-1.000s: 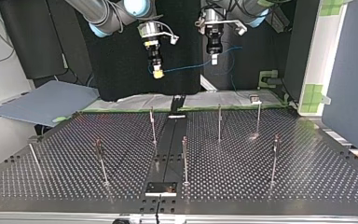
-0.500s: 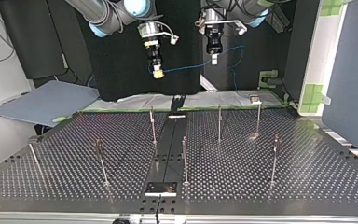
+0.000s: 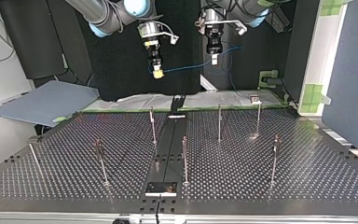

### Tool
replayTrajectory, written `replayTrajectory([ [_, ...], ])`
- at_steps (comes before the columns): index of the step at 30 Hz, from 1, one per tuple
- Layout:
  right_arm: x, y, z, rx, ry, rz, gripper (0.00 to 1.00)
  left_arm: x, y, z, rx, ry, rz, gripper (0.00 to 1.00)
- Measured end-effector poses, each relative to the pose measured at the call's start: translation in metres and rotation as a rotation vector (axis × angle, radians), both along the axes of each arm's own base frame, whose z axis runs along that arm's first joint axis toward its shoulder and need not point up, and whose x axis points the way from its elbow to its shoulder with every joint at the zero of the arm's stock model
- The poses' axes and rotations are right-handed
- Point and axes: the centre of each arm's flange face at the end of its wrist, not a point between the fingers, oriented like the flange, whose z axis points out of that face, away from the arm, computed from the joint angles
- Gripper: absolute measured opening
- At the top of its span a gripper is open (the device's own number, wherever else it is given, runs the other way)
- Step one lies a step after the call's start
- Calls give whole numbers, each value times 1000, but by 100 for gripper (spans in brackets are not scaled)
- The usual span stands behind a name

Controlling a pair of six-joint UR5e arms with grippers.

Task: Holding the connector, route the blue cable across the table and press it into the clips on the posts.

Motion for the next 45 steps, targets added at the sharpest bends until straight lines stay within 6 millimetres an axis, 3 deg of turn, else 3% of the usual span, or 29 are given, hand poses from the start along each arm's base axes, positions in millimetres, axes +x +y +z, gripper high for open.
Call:
replayTrajectory([
  [41,-1,1,-2,6,7,1,0,-2,-1,-7,25,36,-9,0],
  [45,-2,9,-10,28,23,2,0,-4,6,-6,44,50,1,0],
])
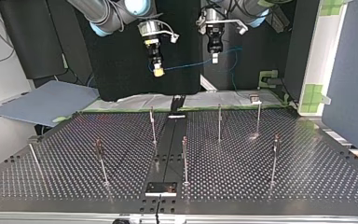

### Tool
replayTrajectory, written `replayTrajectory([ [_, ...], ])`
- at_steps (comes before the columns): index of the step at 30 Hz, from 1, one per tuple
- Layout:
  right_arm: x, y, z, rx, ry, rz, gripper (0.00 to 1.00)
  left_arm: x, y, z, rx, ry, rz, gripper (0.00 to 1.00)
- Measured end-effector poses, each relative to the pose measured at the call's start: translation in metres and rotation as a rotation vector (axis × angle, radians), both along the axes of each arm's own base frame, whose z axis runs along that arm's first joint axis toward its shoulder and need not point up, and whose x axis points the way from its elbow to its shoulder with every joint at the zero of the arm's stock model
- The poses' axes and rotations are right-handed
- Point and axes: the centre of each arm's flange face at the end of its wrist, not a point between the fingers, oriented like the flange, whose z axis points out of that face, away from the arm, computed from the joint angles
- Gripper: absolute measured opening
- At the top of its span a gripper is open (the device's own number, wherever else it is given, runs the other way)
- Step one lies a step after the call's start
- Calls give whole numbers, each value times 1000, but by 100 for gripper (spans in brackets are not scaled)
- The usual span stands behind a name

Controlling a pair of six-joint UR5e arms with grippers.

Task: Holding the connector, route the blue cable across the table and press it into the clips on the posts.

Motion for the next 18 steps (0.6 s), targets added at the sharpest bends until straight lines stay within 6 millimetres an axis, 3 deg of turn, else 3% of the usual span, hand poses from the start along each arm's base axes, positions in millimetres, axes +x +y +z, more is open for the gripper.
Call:
replayTrajectory([
  [9,6,43,-41,94,103,59,0,-15,36,7,38,58,66,0],
  [18,4,63,-52,152,176,88,0,-32,48,23,29,41,77,0],
])
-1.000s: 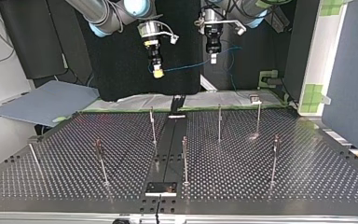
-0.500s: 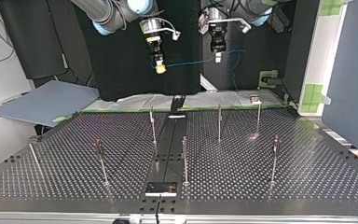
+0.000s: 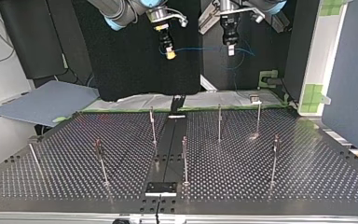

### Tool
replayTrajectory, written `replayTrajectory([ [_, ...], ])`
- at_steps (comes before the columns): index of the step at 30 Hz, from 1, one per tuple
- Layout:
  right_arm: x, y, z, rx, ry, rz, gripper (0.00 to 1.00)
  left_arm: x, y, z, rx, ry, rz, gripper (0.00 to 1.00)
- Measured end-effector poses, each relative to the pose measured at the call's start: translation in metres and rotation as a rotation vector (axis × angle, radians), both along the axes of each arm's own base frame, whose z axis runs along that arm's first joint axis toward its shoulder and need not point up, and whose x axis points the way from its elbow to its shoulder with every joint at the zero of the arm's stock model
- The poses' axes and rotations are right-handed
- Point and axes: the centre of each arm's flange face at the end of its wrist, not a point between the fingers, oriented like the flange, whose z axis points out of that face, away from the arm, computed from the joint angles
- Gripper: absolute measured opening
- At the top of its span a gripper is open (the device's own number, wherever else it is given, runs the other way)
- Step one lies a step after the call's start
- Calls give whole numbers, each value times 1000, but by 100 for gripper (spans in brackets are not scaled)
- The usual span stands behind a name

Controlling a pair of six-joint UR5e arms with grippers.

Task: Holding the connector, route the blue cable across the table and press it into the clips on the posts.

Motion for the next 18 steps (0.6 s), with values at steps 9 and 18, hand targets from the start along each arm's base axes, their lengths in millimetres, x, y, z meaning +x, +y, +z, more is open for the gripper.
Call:
replayTrajectory([
  [9,-2,-4,4,38,23,-10,0,13,-1,24,-45,-62,1,0],
  [18,21,-29,53,40,-90,-18,0,43,-4,21,-49,-54,-28,0],
])
